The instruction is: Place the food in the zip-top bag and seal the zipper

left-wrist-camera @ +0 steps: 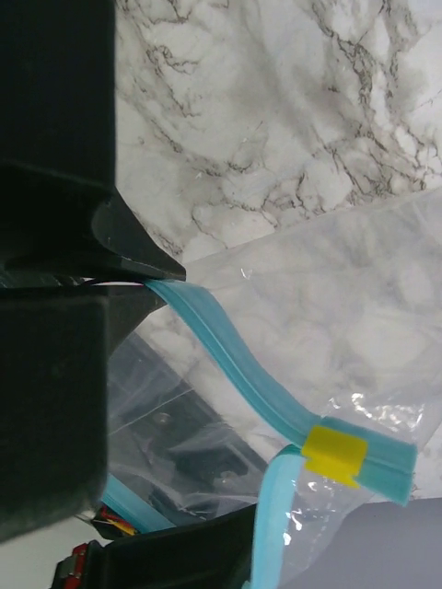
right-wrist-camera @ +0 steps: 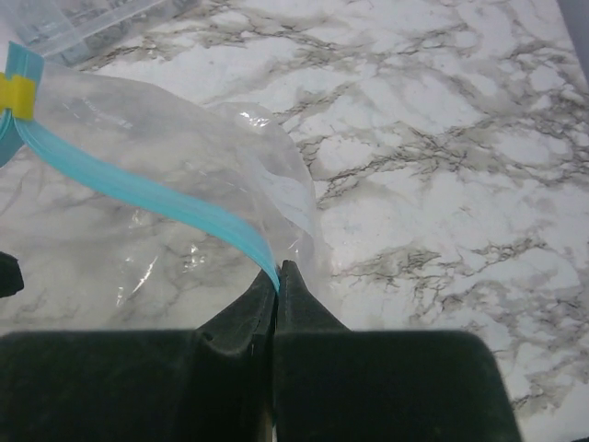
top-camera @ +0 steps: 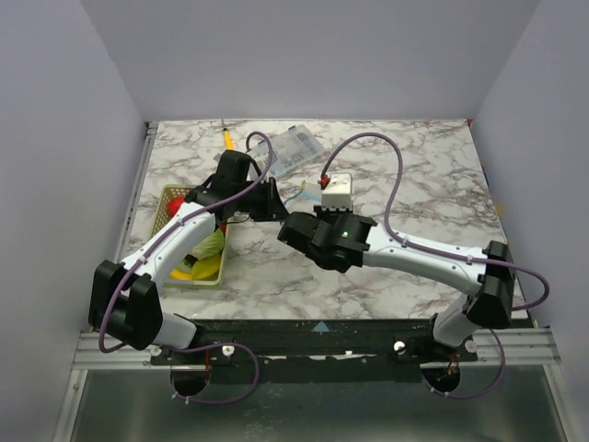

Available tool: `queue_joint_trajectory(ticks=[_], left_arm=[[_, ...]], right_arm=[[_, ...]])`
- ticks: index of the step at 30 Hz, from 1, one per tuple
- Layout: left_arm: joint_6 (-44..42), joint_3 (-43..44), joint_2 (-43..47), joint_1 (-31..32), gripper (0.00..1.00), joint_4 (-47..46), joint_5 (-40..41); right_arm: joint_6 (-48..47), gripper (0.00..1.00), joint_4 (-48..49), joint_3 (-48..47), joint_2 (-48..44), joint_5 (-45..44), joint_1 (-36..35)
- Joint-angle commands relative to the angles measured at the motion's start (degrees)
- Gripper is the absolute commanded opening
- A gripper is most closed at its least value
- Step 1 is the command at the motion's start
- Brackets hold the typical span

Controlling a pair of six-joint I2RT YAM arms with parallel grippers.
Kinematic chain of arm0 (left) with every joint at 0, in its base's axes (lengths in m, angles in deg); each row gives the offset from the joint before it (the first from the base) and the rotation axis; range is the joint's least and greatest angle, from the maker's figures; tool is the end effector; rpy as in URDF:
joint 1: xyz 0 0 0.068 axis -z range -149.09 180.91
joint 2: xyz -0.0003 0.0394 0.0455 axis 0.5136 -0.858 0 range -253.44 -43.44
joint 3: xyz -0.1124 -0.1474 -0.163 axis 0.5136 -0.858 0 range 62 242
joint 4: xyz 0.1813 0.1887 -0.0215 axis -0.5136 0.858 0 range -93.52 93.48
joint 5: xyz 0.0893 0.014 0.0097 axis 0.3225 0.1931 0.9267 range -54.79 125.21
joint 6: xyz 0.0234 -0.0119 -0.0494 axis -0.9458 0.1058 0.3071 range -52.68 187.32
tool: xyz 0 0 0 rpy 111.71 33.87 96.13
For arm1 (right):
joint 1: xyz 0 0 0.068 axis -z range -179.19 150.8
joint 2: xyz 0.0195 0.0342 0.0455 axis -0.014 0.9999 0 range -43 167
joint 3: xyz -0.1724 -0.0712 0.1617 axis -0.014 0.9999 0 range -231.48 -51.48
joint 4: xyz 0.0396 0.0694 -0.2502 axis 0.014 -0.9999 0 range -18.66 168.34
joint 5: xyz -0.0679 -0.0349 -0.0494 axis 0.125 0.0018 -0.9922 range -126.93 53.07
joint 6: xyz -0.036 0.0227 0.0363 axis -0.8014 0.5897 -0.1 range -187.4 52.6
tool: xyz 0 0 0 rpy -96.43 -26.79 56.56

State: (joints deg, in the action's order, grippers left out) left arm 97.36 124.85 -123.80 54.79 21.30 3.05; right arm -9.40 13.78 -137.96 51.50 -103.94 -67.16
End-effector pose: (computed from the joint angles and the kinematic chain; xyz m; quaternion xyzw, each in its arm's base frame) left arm 0.2770 -0.1449 0.2585 0.0646 0.8837 -0.4019 0.2312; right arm 0.1520 0.2810 0.2899 0.0116 0.8284 -0.1354 0.5435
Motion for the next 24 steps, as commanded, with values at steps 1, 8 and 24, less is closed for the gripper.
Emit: queue_joint_trajectory(ticks=[1, 8, 24], left_arm=[[-0.58, -2.21, 3.36, 0.64, 0.14, 0.94, 0.92], [-2.26, -5.69, 10.99, 0.64, 0.60, 2.09, 2.39], [-2.42, -8.67, 29.40, -2.64, 0.99, 14.37, 46.12]], right_arm=[[-15.57, 0.01, 23.66, 8.57, -7.75, 7.62, 1.45], [-17.22, 0.01, 26.47, 10.57, -10.24, 14.24, 1.56], [-19.96, 0.01, 28.61, 12.27, -9.81, 16.22, 2.84]])
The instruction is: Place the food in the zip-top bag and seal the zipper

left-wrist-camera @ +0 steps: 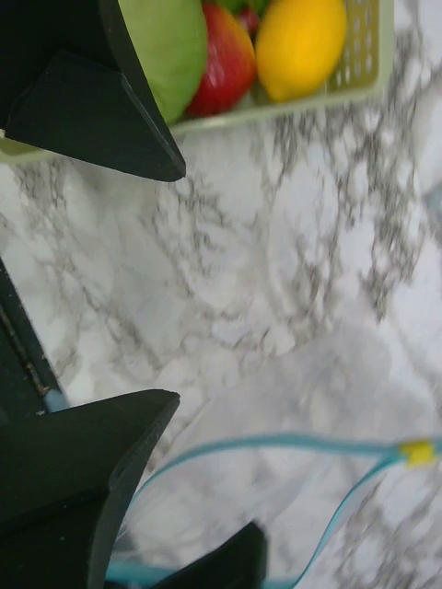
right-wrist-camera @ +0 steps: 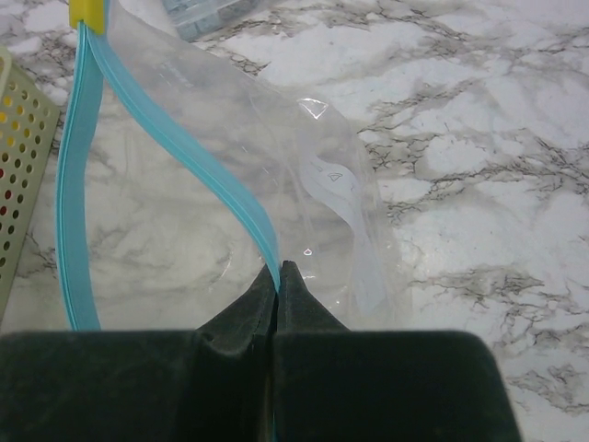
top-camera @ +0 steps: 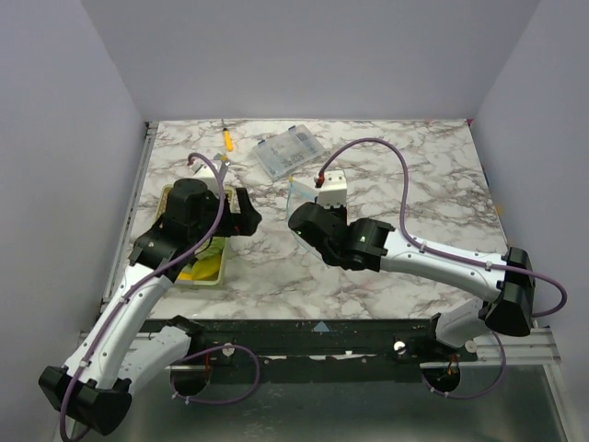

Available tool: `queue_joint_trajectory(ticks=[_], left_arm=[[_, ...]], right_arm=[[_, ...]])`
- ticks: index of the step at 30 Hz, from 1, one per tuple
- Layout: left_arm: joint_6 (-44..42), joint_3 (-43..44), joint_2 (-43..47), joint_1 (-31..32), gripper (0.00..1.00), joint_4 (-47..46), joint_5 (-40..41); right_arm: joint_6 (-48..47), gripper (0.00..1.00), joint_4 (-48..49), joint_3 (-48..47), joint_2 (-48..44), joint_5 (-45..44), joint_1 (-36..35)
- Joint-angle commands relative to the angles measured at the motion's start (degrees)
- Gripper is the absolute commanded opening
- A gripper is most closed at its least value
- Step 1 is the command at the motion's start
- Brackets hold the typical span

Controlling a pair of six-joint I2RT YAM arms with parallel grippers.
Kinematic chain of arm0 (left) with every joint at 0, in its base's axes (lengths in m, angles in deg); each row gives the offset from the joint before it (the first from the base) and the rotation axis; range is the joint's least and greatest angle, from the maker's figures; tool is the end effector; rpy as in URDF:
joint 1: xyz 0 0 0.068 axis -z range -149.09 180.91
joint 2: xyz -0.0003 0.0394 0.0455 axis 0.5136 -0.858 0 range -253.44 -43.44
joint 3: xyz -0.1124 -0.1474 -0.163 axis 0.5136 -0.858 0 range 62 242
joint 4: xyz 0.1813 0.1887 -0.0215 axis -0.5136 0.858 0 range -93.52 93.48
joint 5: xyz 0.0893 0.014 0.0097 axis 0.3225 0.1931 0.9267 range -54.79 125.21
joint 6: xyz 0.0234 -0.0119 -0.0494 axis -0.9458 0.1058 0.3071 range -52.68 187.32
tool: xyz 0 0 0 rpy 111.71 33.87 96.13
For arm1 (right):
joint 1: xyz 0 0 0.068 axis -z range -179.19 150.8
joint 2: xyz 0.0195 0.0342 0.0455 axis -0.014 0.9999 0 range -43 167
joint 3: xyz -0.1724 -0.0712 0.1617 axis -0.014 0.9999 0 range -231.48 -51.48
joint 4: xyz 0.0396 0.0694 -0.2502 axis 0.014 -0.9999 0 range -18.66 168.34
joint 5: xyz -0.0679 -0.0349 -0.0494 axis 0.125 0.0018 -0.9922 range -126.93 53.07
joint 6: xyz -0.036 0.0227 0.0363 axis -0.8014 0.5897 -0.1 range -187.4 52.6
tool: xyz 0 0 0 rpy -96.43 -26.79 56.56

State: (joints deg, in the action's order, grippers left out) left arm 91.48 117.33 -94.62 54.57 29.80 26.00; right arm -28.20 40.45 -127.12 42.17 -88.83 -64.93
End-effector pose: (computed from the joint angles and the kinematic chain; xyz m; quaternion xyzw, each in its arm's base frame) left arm 0.1903 -0.0900 0.3212 0.0369 0.8598 -0.2679 0.4332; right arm 0.1588 0.2784 0.2961 -0.0377 0.8519 0.0105 0.5223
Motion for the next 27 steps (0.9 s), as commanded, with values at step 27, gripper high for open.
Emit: queue_joint_trajectory(ticks=[27], left_arm=[[25.24, -11.87, -4.94, -18.62, 0.99, 6.39, 19.58]], right_arm=[[-2.87, 0.01, 4.58, 3.56, -1.45, 4.33, 1.44]])
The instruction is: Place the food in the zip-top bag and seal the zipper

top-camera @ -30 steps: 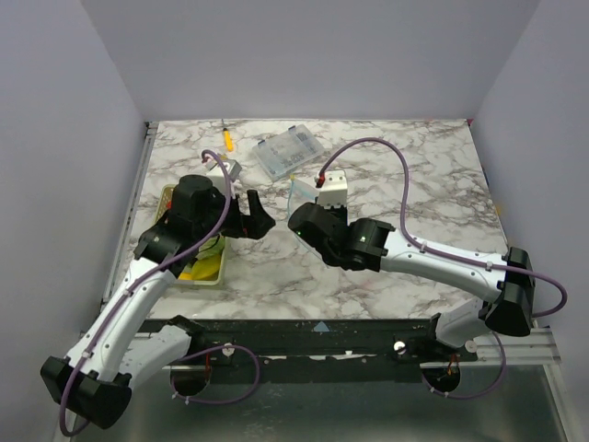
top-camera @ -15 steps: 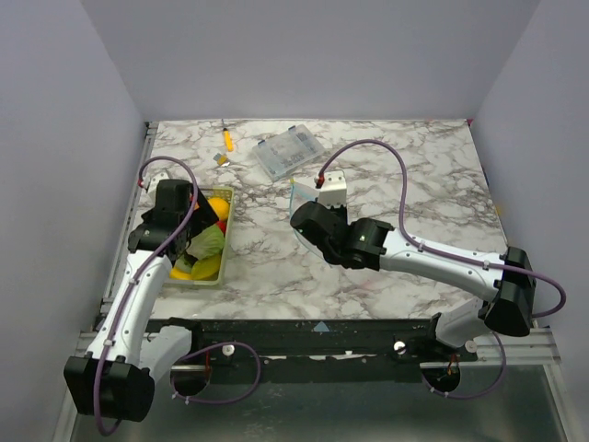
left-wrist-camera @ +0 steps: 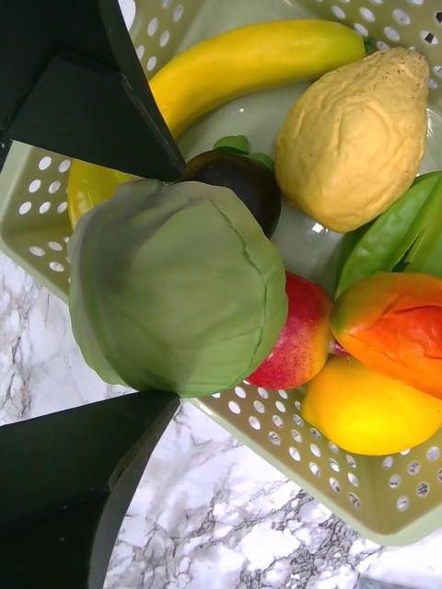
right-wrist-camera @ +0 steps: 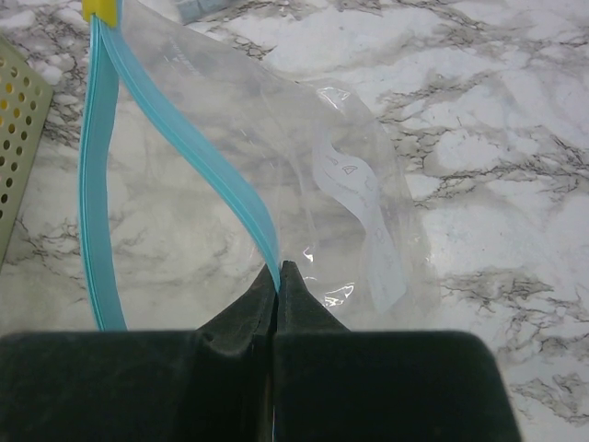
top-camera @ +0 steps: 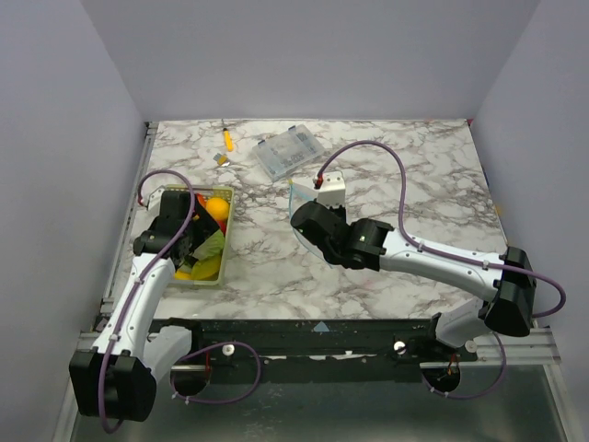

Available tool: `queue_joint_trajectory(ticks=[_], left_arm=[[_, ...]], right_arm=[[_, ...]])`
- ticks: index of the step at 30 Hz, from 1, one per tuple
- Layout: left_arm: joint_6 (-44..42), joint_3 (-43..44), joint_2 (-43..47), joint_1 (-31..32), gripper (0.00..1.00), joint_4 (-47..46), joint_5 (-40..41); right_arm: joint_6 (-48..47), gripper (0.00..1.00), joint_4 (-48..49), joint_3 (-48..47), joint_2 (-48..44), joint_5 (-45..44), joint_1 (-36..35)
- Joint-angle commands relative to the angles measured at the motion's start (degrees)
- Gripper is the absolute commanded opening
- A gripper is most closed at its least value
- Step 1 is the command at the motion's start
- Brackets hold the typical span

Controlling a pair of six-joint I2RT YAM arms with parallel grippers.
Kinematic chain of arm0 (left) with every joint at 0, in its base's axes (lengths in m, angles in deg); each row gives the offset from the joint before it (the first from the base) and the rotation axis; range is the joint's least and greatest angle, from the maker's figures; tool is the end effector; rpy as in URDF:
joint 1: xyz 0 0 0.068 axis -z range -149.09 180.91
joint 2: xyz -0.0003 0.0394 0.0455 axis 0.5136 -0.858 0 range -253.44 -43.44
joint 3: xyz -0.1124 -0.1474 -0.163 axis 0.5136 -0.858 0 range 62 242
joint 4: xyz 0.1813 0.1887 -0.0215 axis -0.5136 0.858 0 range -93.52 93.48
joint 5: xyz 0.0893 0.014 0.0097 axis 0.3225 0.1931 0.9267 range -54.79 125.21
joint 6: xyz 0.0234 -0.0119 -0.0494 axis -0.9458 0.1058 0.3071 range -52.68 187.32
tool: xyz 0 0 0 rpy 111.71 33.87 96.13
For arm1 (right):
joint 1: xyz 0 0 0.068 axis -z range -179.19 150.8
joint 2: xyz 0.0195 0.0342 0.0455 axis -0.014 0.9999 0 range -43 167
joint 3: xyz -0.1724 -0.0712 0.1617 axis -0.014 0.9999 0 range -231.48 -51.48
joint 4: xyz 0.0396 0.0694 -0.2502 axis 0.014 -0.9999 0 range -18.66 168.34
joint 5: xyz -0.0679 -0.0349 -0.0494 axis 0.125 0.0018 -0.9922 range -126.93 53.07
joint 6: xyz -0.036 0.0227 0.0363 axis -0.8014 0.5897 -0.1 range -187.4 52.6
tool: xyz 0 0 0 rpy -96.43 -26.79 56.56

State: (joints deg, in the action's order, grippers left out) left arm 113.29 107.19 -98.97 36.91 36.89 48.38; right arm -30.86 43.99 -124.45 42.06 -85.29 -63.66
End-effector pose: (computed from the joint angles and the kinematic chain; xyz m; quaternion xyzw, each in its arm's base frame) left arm 0.2091 -0.0130 0.2374 -0.3560 0.8662 -0.0491 0.3472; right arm 0.1647 0.2778 0.2845 -0.0570 0.8588 0.0193 0.5088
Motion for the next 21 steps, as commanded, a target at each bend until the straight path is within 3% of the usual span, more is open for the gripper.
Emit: queue_joint_trajectory(ticks=[1, 8, 14, 17, 21], left_arm=[[3.56, -2.08, -0.75, -1.07, 0.99, -1.35, -3.51], [4.28, -3.64, -0.46, -2.04, 0.95, -3.77, -7.21], [5.16, -3.21, 5.82, -2.12, 0.51, -2.73, -1.37], [2.82, -2.31, 9.41, -2.13, 0.43, -3.75, -0.51], [-4.11, 0.38, 12.00, -1.91, 0.35, -7.25, -10.34]], right_arm=[[-0.14, 0.01, 1.08, 0.90, -1.31, 0.83, 0.14], [-0.29, 0.01, 1.13, 0.66, -0.82, 0.82, 0.15], [-0.47, 0.01, 1.08, 0.05, -0.26, 0.71, 0.13], [-0.54, 0.01, 1.13, -0.39, 0.29, 0.83, 0.15], [-0.54, 0.01, 1.39, -1.01, 1.20, 1.02, 0.15]])
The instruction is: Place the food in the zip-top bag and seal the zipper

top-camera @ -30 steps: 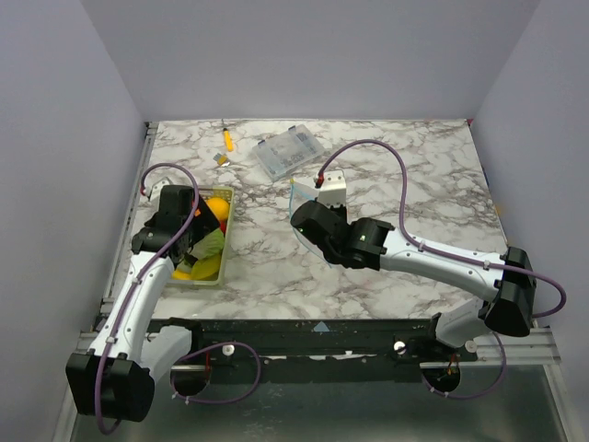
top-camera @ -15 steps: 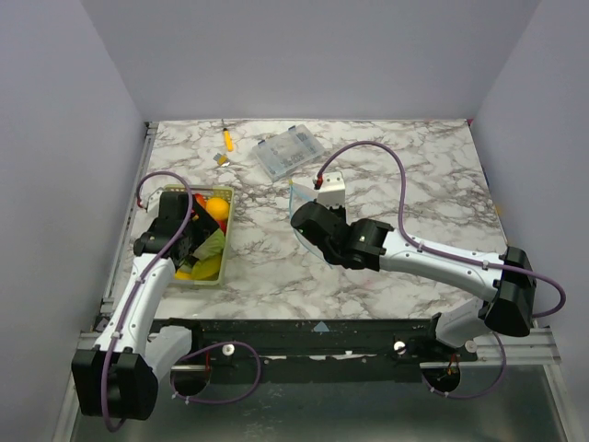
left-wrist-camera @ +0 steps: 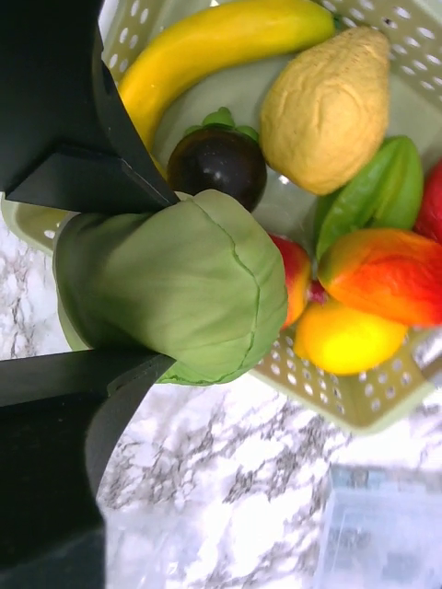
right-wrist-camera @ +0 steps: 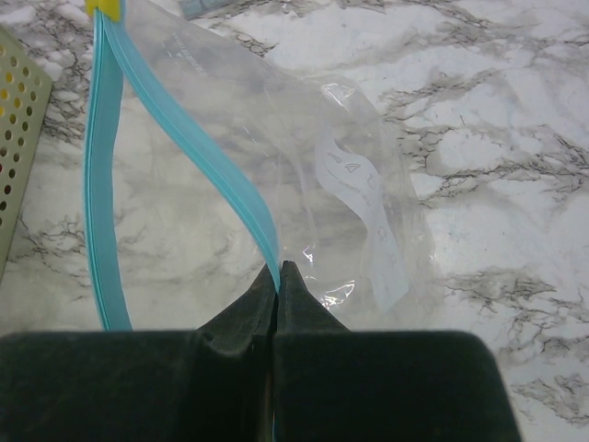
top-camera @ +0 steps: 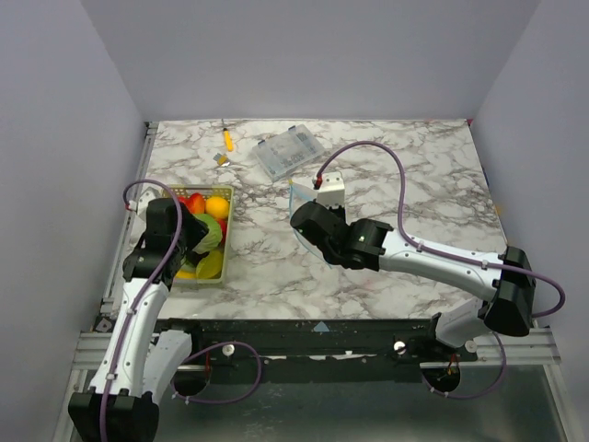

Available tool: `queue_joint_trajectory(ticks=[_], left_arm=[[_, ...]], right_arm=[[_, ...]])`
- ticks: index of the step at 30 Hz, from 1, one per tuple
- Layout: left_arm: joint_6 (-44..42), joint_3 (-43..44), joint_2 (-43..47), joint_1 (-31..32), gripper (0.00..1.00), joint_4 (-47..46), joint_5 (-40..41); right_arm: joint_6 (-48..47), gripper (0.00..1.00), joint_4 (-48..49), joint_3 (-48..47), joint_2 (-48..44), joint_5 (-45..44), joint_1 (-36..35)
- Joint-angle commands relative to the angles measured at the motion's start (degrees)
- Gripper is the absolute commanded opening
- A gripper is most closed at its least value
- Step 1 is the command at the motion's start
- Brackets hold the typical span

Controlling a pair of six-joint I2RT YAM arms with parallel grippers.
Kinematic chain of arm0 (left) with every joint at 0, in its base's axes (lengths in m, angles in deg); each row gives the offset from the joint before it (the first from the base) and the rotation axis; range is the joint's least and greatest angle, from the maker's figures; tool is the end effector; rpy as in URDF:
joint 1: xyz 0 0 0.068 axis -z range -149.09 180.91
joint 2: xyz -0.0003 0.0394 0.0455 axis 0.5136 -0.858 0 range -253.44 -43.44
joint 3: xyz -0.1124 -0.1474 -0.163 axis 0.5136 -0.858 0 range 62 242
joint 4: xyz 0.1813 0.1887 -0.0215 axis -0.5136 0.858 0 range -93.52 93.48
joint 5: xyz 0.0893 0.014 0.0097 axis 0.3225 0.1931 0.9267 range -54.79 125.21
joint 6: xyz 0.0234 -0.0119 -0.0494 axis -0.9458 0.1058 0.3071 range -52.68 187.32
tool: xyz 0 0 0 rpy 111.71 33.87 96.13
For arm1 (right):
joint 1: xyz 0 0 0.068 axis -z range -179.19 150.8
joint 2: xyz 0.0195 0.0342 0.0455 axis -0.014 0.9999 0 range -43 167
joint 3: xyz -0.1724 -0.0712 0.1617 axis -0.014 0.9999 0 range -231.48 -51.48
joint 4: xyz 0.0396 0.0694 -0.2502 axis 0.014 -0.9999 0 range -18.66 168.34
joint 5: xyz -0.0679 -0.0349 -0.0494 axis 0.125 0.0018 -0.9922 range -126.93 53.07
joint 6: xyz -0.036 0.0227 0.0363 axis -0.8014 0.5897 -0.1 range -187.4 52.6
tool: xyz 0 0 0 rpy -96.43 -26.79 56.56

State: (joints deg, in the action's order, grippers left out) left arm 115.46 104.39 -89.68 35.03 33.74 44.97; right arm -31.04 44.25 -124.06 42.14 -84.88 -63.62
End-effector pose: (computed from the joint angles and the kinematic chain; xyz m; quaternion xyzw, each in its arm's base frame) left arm 0.1901 -0.0070 0.2544 -0.3726 0.8278 -0.1121 0.4043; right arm 0.1648 0.2780 0.2821 -0.0603 0.8601 0.0193 0.5061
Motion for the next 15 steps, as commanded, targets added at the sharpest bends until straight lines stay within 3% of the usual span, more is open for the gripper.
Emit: queue_joint_trajectory(ticks=[1, 4, 9, 15], left_arm=[[-7.61, 3.84, 2.92, 0.09, 0.33, -4.56, -11.56], [-10.01, 4.64, 3.97, 1.06, 0.28, -8.73, -25.35], [-8.35, 2.78, 4.57, 6.41, 0.27, -23.99, -47.49], [-3.72, 0.71, 5.40, 17.10, 0.27, -40.37, -53.12]], right_arm=[[-0.41, 0.01, 1.19, -1.51, 1.31, 0.78, 0.09], [-0.19, 0.01, 1.44, -1.76, 1.52, 1.29, 0.22], [-0.23, 0.01, 3.50, -0.84, 0.53, 3.24, 0.24], [0.03, 0.01, 4.95, 0.36, -0.81, 4.11, 0.19]])
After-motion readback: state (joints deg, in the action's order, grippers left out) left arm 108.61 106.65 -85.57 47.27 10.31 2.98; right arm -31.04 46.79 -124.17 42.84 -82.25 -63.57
